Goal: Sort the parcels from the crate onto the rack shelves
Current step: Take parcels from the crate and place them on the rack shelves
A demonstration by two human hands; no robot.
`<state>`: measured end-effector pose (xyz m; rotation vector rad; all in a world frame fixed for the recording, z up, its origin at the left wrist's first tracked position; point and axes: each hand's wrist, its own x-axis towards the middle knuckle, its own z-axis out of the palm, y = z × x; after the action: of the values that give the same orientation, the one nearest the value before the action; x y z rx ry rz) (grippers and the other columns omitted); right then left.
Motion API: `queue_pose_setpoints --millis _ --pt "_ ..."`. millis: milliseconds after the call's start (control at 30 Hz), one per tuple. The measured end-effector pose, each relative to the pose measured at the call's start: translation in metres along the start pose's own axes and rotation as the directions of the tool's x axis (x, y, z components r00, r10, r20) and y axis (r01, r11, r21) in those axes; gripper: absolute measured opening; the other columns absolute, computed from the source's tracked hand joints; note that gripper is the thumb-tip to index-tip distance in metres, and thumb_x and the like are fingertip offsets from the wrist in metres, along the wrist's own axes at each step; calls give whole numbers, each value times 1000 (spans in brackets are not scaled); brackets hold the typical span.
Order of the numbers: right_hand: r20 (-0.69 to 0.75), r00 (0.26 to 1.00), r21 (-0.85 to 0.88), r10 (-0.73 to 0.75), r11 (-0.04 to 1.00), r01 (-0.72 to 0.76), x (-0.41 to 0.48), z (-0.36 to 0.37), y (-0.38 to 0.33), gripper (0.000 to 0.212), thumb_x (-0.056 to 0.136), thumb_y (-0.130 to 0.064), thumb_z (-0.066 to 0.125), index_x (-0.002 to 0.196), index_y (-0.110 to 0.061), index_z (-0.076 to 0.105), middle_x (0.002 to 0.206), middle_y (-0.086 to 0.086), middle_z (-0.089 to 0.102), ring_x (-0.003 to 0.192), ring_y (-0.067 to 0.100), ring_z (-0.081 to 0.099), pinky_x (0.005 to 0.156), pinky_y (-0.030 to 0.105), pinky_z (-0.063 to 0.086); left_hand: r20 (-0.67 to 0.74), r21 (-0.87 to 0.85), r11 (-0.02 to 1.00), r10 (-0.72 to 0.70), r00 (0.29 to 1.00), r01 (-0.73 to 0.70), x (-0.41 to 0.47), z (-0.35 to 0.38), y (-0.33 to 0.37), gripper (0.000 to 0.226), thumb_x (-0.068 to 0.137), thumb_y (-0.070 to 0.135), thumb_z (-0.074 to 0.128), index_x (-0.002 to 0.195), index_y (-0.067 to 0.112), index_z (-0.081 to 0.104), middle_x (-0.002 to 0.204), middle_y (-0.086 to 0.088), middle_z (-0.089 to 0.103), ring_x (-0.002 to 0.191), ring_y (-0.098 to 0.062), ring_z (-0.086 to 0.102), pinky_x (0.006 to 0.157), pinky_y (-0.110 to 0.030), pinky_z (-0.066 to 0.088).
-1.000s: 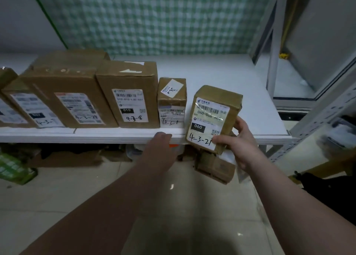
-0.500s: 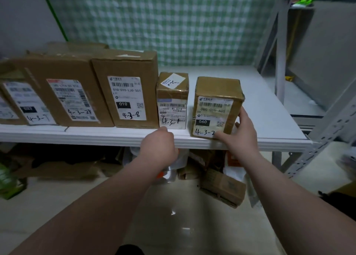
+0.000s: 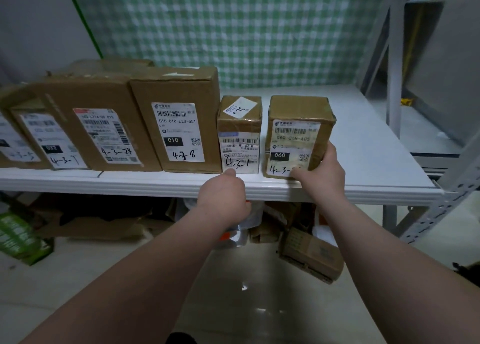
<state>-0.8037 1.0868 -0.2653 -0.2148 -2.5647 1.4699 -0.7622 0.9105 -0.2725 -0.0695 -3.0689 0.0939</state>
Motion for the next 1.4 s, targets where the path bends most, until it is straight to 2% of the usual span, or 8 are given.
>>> queue_pose_setpoints --millis 133,400,600,800,1067,1267,1333,1400 --pt "37 999 -19 5 1000 -4 4 4 2 78 76 -13 75 142 -22 36 124 -1 61 115 22 57 93 33 46 -22 -7 1000 7 1000 -7 -1 3 -1 37 85 41 53 108 13 59 91 0 32 91 -24 57 65 -32 40" --pt "16 1000 -73 27 997 -25 8 11 3 64 81 -14 68 139 -17 41 125 2 61 116 25 56 87 28 42 -66 16 999 30 997 -29 -3 8 -3 37 86 42 49 108 14 56 100 -2 44 89 -23 57 62 -31 40" --pt "-11 999 -101 52 993 -53 10 19 4 54 86 -11 61 136 -13 41 126 6 61 116 28 56 81 27 38 -75 16 999 36 997 -34 -3 11 -3 37 86 41 50 110 14 55 96 0 39 85 -22 57 60 -31 42" --pt "-47 998 -89 47 995 -51 9 25 3 54 82 -12 64 132 -12 42 121 5 62 112 27 57 81 28 40 -93 -4 1000 28 995 -29 -6 13 -4 32 86 39 49 106 14 54 92 2 35 82 -21 56 59 -30 38" --pt "-95 994 -38 46 998 -50 5 31 4 47 81 -17 69 121 -13 46 115 2 60 108 22 57 76 26 41 -184 -28 999 12 983 -18 -10 22 -6 31 86 39 47 107 18 52 100 3 47 76 -16 49 57 -29 32" --pt "-91 994 -14 54 998 -56 10 32 8 54 78 -16 70 125 -14 45 113 -2 58 110 20 57 84 28 47 -214 -34 999 -11 977 4 -11 24 -4 36 87 37 47 115 16 53 105 0 51 79 -19 55 59 -29 32" --pt "-74 989 29 125 992 -123 8 29 5 65 77 -15 69 135 -15 40 125 2 56 117 22 54 98 36 48 -189 -55 998 -15 982 4 -11 22 -4 35 86 38 47 111 14 54 103 -2 52 78 -21 55 59 -30 30" --pt "-55 966 80 254 965 -250 2 19 -4 69 80 -14 67 141 -17 35 134 6 49 121 24 51 102 41 47 -128 -43 999 6 992 -12 -9 17 -5 37 85 44 50 104 13 57 95 -2 51 76 -21 56 60 -30 33"
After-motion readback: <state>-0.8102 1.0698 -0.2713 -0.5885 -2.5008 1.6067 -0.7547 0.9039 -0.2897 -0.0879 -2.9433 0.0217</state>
